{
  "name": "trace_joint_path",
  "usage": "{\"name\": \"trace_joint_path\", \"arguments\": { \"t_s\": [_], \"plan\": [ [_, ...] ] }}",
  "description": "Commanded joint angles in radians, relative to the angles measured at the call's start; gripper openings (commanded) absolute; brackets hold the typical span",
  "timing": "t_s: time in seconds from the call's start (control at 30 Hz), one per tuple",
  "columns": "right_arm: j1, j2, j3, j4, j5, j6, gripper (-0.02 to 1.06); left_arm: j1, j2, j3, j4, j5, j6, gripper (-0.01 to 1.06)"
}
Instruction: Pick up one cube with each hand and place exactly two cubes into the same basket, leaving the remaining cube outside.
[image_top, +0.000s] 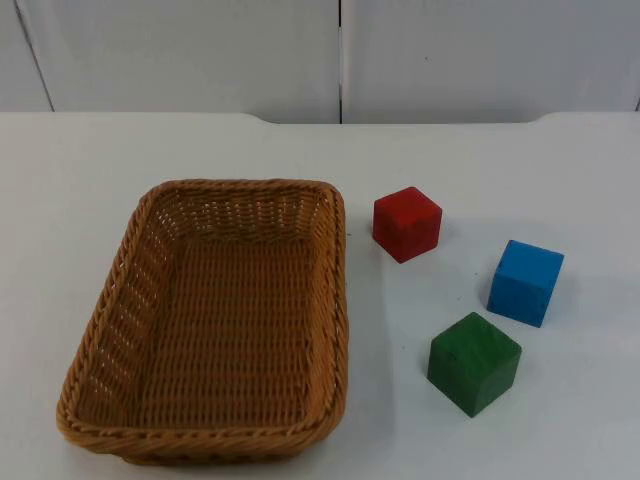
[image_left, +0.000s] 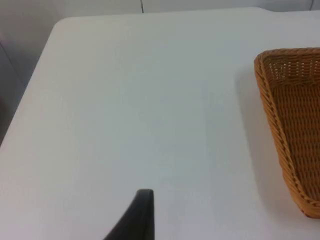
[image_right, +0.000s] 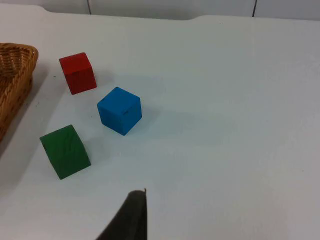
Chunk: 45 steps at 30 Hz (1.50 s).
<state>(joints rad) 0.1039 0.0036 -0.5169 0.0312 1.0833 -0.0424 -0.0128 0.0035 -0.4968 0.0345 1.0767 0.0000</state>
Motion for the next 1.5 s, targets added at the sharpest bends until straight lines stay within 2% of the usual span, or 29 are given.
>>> {"name": "trace_joint_path", "arguments": {
  "t_s": [0.0,0.83,1.17,1.47],
  "plan": [
    [-0.002,-0.004,0.001,-0.003,-0.008,-0.007,1.05,0.003,-0.003,0.004,-0.018,-0.002,0.000,1.05],
    [-0.002,-0.004,-0.011,-0.003,-0.006,-0.010,1.05,0.003,-0.003,-0.031,-0.070,-0.013,0.000,1.05],
    [-0.002,0.108,-0.071,-0.003,-0.008,-0.010,1.05,0.003,0.000,-0.050,-0.075,-0.013,0.000,1.05],
    [-0.002,0.220,-0.119,-0.003,-0.015,-0.010,1.05,0.003,0.087,-0.050,-0.106,-0.039,0.000,1.05]
  ]
}}
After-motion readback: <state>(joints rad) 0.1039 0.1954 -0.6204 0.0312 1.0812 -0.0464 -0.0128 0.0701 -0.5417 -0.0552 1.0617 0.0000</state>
